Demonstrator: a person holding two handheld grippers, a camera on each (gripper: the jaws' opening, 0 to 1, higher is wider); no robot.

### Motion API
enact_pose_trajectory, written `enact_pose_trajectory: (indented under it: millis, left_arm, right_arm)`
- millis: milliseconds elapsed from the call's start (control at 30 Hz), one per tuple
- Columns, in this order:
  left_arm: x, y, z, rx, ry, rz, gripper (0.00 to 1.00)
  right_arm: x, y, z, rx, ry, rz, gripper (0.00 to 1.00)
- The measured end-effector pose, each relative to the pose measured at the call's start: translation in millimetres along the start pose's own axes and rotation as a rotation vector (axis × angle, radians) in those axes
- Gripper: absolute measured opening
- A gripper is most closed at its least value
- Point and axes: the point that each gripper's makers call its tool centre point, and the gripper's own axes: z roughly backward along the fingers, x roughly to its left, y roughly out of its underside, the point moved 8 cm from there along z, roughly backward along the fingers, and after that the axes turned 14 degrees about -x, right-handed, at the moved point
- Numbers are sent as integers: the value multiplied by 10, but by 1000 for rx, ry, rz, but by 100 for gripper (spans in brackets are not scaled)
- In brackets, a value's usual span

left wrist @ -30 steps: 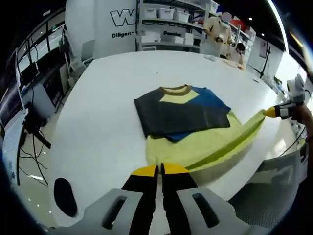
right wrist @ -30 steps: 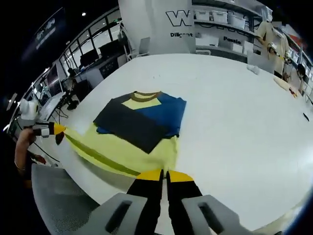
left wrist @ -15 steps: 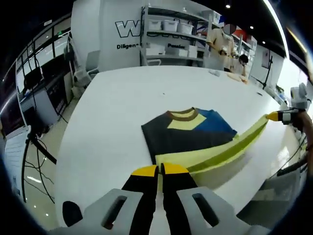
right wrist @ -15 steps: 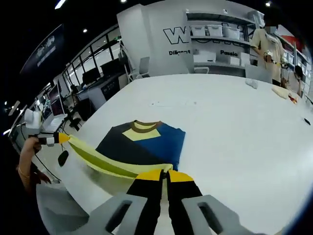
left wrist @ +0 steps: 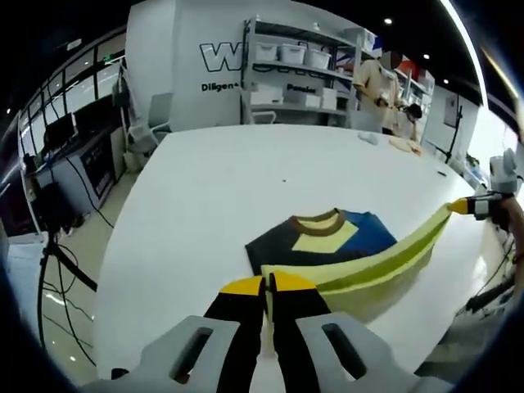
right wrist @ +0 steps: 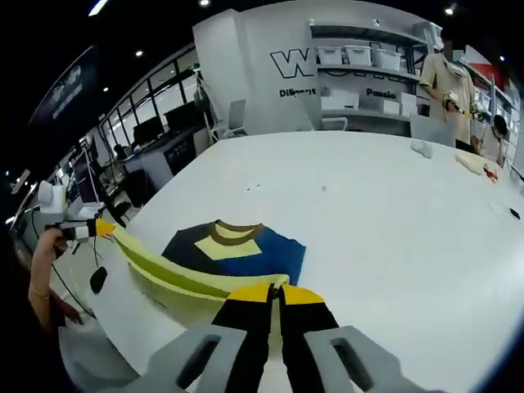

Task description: Fold the garment on the visible template until the final outline fits inside the template.

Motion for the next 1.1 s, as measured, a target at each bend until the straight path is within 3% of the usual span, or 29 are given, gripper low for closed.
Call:
enact_pose_trajectory:
  millis: [200,400,567,867,1100]
  left_arm:
    - [5,-61,-268,-4,-11,12,2]
    - [100,-14,-530,31,-38,37,2]
    - [138,4,-765,18,-48,52,2]
    - [202,257,-1144,91,-99,54,2]
    - [176,402,-1354,114,-142,39,2]
  right_arm:
    - [-91,-71,-187,11,26,12,0]
    - [-174,-91,-430,14,31,-19,0]
    - [-215,-86,-643,26,45,-20,0]
    - [-319,42,-1087,63,73,-3,0]
    - [-410,188,-1371,80,95,-13,0]
